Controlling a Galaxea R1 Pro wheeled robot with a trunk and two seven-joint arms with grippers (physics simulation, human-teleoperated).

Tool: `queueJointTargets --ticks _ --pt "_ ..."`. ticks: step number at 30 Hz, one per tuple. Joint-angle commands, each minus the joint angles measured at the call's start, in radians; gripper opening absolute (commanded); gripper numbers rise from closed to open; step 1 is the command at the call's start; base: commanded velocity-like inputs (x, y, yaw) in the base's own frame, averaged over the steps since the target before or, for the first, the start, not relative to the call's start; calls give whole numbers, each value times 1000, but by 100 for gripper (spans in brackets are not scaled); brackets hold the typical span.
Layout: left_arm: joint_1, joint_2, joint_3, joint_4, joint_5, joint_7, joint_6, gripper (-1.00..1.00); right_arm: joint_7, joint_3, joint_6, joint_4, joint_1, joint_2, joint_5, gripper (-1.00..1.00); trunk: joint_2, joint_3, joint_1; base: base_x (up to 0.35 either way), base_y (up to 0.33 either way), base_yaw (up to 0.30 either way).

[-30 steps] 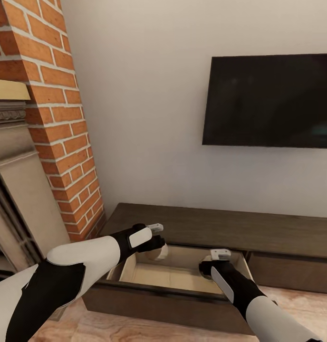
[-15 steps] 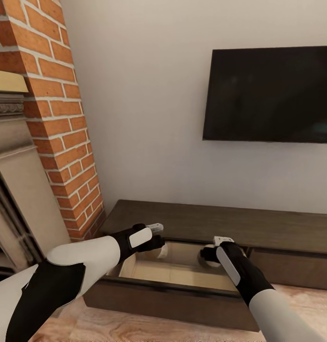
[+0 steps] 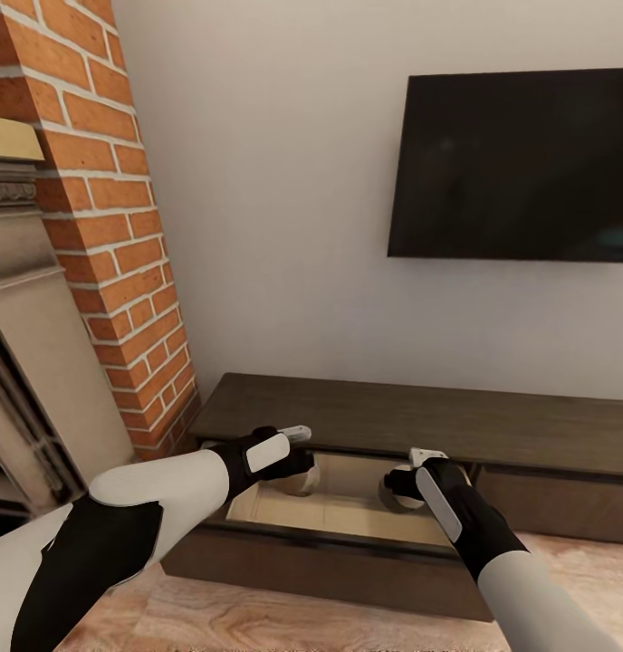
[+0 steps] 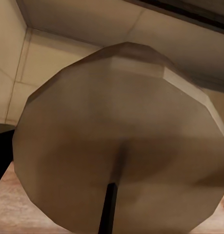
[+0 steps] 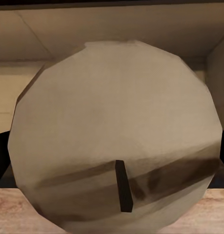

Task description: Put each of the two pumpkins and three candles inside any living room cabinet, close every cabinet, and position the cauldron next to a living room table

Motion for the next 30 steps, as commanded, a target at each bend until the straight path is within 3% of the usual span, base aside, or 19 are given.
queueJointTargets --ticks 1,7,10,13,14,15,21,30 --pt "-1 0 -3 -1 3 3 2 -100 -10 5 1 -1 -1 -2 -11 -100 -1 -3 0 0 0 0" --pt "-1 0 -4 -2 2 4 1 -100 -10 5 -3 -1 -1 -3 -10 -100 -1 -12 0 0 0 0" --pt "-2 0 -16 -5 -3 29 -43 -100 -10 5 -4 -1 -1 -3 -10 -100 -1 -17 0 0 0 0" --pt "0 0 -32 -27 -19 97 -182 -100 -10 5 -5 -1 -1 -3 -8 -100 -1 -21 0 0 0 0" --pt "7 0 -47 -104 -29 160 -302 -100 -11 5 -8 -1 -1 -3 -6 -100 -1 -23 0 0 0 0" --pt "9 0 -57 -123 -31 173 -324 -100 -11 5 -9 -1 -1 -3 -5 -100 -1 -24 0 0 0 0" --pt "11 0 -81 -155 -34 193 -360 -100 -12 5 -11 -1 -1 -3 -3 -100 -1 -34 0 0 0 0" --pt "11 0 -84 -158 -33 190 -349 -100 -41 6 -33 -14 0 -2 -1 -100 -1 -48 0 0 0 0"
